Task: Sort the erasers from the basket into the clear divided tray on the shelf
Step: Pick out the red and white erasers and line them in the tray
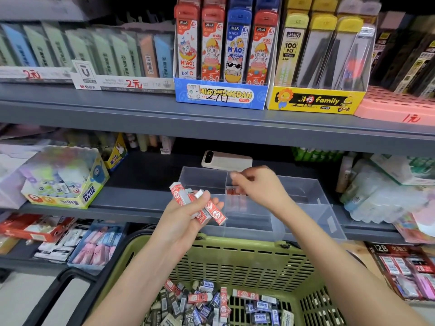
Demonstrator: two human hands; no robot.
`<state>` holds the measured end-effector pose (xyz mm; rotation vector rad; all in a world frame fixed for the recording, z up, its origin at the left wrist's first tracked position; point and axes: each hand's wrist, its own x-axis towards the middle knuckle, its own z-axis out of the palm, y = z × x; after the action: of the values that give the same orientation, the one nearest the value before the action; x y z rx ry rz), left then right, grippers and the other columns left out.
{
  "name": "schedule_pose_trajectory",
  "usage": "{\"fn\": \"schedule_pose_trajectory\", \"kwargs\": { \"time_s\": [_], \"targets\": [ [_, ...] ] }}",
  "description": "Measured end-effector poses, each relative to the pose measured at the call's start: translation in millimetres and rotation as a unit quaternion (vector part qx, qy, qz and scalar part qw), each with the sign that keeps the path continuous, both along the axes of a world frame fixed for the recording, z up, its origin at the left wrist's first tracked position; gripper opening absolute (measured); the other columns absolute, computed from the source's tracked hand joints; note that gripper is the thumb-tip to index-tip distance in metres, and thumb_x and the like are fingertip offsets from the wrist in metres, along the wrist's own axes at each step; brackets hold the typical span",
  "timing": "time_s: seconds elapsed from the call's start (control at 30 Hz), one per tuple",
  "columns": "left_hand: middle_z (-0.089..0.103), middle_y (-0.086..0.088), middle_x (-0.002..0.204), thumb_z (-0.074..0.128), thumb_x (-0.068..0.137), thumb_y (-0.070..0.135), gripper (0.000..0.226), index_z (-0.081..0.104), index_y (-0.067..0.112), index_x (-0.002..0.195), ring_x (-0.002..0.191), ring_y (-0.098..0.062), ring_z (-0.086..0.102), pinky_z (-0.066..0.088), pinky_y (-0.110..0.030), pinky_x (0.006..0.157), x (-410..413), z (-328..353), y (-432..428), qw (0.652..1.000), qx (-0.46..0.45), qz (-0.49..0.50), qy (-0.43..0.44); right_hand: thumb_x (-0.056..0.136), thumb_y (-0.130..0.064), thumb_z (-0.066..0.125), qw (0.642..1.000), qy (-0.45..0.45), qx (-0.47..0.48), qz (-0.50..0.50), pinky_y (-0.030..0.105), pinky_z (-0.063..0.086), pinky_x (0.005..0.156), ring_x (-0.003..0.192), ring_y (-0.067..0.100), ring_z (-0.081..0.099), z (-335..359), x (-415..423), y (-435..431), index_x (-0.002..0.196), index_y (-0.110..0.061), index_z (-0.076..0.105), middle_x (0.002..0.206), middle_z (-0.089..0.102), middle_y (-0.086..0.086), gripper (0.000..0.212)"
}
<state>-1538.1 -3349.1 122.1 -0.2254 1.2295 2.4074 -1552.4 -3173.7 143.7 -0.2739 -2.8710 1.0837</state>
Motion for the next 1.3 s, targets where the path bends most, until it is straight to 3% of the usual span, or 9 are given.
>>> {"fn": "schedule_pose_trajectory", "kwargs": {
  "time_s": [0.07, 0.23, 0.37, 0.5, 0.7, 0.77, 0.97, 1.1, 1.3],
  "targets": [
    [0.071, -0.015, 0.079, 0.068, 0.065, 0.009, 0.033, 0.055, 0.001, 0.094, 0.077, -0.024, 0.073, 0.057, -0.027, 0.058, 0, 0, 2, 1.000, -0.007, 0.005, 0.022, 0.083, -0.043, 0.065, 0.987, -0.002, -0.142, 0.071, 0.029, 0.054, 0.056, 0.059, 0.011, 0.064, 14, 31, -16, 0.074, -0.015, 0.070, 0.062, 0.069, -0.001, 0.030],
    [0.073, -0.014, 0.082, 0.068, 0.068, 0.013, 0.041, 0.052, 0.000, 0.103, 0.084, -0.024, 0.072, 0.057, -0.027, 0.063, 4, 1, 10, 0.997, -0.027, 0.006, 0.076, 0.077, -0.030, 0.075, 0.988, -0.028, -0.134, 0.076, 0.020, 0.050, 0.054, 0.048, 0.002, 0.057, 8, 60, -30, 0.098, -0.022, 0.065, 0.058, 0.065, -0.006, 0.024],
    [0.072, -0.013, 0.081, 0.060, 0.089, 0.013, 0.015, 0.056, 0.000, 0.096, 0.085, -0.029, 0.072, 0.059, -0.032, 0.065, 5, 4, 12, 0.997, -0.036, 0.019, 0.063, 0.065, -0.039, 0.079, 0.973, 0.031, -0.228, -0.020, 0.014, 0.040, 0.052, 0.050, 0.000, 0.051, 12, 55, 0, 0.067, -0.011, 0.073, 0.054, 0.063, -0.003, 0.029],
    [0.072, -0.006, 0.073, 0.059, 0.090, 0.021, 0.020, 0.057, 0.004, 0.100, 0.075, -0.021, 0.073, 0.055, -0.024, 0.053, 7, 5, 6, 0.996, -0.077, 0.016, 0.036, 0.068, -0.057, 0.069, 0.992, -0.011, 0.035, -0.122, 0.026, 0.040, 0.057, 0.057, 0.018, 0.054, 15, 22, 40, 0.060, -0.005, 0.068, 0.060, 0.064, 0.010, 0.053],
    [0.072, -0.005, 0.077, 0.058, 0.089, 0.025, 0.022, 0.059, 0.006, 0.101, 0.077, -0.020, 0.072, 0.052, -0.022, 0.051, 14, 1, 4, 0.994, -0.103, -0.015, 0.044, 0.076, -0.036, 0.066, 0.927, -0.149, 0.335, -0.084, 0.023, 0.041, 0.064, 0.075, 0.021, 0.060, 3, -22, 32, 0.086, -0.017, 0.063, 0.074, 0.059, -0.003, 0.022],
    [0.072, -0.007, 0.079, 0.059, 0.089, 0.024, 0.022, 0.058, 0.006, 0.102, 0.079, -0.022, 0.072, 0.052, -0.022, 0.050, 15, 0, 3, 0.993, -0.107, -0.014, 0.043, 0.078, -0.031, 0.066, 0.922, -0.143, 0.351, -0.074, 0.023, 0.040, 0.066, 0.087, 0.022, 0.063, -9, -27, 25, 0.096, -0.017, 0.064, 0.090, 0.064, 0.001, 0.023],
    [0.071, -0.009, 0.078, 0.060, 0.090, 0.019, 0.017, 0.058, 0.006, 0.101, 0.077, -0.021, 0.072, 0.051, -0.023, 0.049, 14, -5, 3, 0.996, -0.089, -0.015, 0.021, 0.078, -0.043, 0.062, 0.949, -0.191, 0.245, -0.052, 0.020, 0.033, 0.052, 0.063, 0.016, 0.050, -21, -30, 32, 0.074, -0.018, 0.053, 0.068, 0.052, -0.004, 0.027],
    [0.072, -0.010, 0.076, 0.059, 0.090, 0.014, 0.022, 0.058, 0.000, 0.108, 0.072, -0.020, 0.072, 0.054, -0.024, 0.052, 12, 0, 6, 0.999, -0.031, -0.016, -0.006, 0.084, -0.025, 0.049, 0.934, -0.201, 0.296, 0.016, 0.023, 0.036, 0.057, 0.070, 0.019, 0.052, -23, -33, 32, 0.074, -0.017, 0.053, 0.077, 0.056, 0.001, 0.014],
    [0.071, -0.019, 0.101, 0.049, 0.095, 0.010, 0.028, 0.053, -0.004, 0.120, 0.094, -0.032, 0.070, 0.060, -0.035, 0.068, 11, 8, 9, 0.997, 0.025, -0.065, -0.014, 0.093, -0.026, 0.045, 0.955, -0.104, 0.275, -0.023, 0.029, 0.044, 0.074, 0.093, 0.030, 0.059, -12, -17, 21, 0.101, -0.010, 0.065, 0.105, 0.065, 0.011, 0.027]
  ]
}}
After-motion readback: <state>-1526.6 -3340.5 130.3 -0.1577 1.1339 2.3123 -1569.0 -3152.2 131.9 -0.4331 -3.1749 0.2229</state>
